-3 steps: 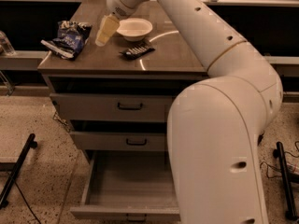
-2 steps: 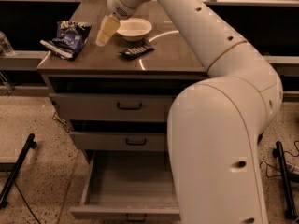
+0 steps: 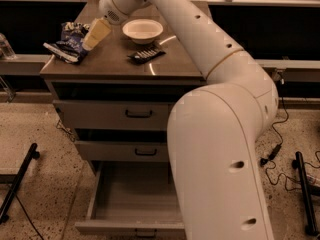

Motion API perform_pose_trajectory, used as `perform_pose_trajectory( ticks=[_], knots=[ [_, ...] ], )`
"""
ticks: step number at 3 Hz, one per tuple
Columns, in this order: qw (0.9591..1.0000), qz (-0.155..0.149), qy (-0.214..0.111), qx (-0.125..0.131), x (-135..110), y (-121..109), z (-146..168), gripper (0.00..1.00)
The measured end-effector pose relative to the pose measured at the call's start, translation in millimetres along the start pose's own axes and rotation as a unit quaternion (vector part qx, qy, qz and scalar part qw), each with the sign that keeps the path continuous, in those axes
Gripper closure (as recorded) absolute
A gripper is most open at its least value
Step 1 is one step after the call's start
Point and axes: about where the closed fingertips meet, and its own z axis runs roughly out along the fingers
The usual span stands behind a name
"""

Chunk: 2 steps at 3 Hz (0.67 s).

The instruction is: Place blue chip bag into bottom drawer

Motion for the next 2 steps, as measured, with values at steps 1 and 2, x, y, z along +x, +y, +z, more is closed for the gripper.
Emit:
perform_pose_trajectory(
  ticks=[1,2],
  knots=[
    [0.9999,0.006,-0.009,-0.012,-11.5,10.0,33.0,0.0],
    [0.9996,0.026,-0.001,-0.013,-11.2,12.3,58.0,0.0]
  ],
)
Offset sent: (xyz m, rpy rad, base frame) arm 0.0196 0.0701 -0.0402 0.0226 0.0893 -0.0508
